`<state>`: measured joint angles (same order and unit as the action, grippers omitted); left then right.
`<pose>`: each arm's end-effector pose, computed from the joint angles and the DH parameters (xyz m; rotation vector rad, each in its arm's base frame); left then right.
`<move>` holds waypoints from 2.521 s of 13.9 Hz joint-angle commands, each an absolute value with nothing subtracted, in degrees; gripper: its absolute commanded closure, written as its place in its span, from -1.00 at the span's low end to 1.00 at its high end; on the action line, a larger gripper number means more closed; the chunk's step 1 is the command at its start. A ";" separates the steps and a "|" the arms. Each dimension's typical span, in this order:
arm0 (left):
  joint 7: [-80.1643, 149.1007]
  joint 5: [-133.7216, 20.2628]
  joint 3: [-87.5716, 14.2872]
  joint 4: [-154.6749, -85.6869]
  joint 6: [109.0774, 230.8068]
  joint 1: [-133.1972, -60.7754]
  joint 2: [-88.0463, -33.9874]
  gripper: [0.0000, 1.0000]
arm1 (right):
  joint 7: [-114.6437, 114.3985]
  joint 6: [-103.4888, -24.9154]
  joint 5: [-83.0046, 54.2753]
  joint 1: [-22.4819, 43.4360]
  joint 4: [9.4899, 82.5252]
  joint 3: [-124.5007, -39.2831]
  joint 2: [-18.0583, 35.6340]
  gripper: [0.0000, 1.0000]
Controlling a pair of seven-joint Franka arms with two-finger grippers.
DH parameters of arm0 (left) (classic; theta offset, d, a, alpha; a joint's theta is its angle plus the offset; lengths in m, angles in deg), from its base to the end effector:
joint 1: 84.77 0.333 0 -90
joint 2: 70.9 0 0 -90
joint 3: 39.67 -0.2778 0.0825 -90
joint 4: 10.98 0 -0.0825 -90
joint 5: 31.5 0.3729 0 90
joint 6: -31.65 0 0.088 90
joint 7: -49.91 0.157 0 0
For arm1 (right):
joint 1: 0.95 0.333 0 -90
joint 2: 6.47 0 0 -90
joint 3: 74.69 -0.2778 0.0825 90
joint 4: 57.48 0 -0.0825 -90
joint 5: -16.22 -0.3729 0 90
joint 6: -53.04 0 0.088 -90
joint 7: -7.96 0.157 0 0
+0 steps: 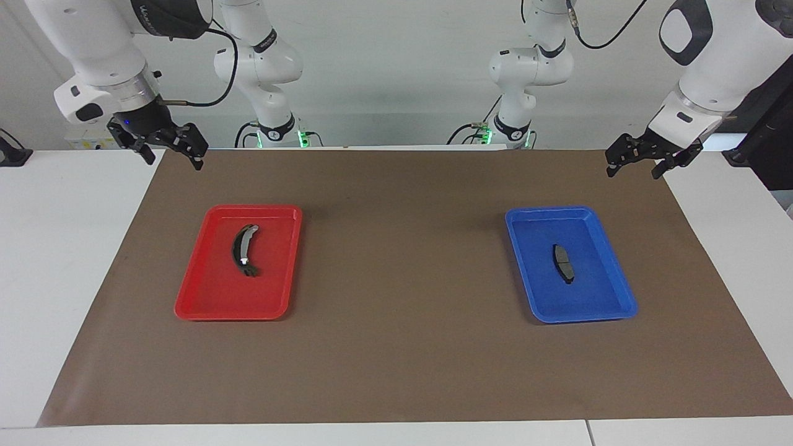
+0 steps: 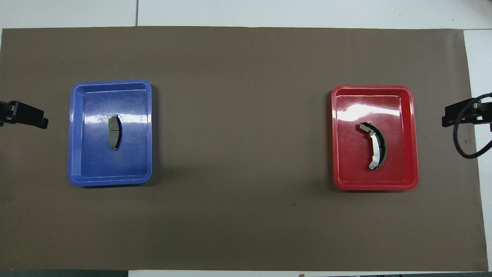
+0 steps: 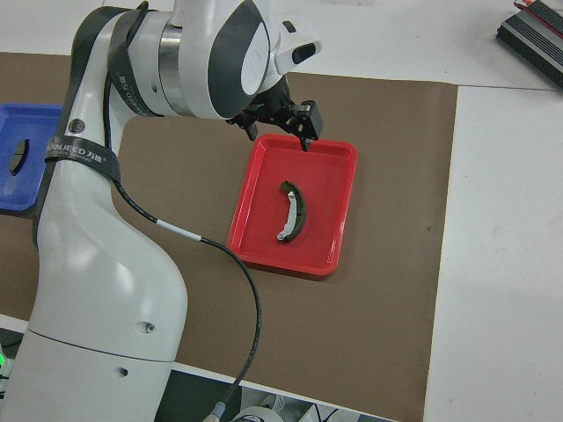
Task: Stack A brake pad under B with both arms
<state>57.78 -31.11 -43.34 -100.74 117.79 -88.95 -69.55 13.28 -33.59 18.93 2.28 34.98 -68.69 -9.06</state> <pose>0.5375 -0.0040 0.5200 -3.1275 0.2288 0.1366 0.5206 -0.0338 0.5359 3.0887 -0.2203 -0.0865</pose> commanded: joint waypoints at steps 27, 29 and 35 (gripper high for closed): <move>58.17 -31.94 -42.66 -105.08 121.52 -89.78 -71.59 -0.99 | 2.52 -90.13 13.76 1.95 76.03 -69.24 -0.14 -1.00; 58.26 -31.94 -42.66 -117.09 135.11 -91.09 -76.41 -0.99 | 2.08 -90.30 13.76 2.22 76.02 -69.24 -0.14 -1.00; 57.48 -31.94 -42.57 -135.50 157.72 -91.10 -74.69 -0.98 | -1.79 -90.31 13.68 2.92 76.82 -69.15 -0.31 -0.64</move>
<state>57.78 -31.16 -42.21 -129.98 150.41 -90.64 -74.96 1.10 -89.49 15.08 3.25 75.93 -68.97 0.11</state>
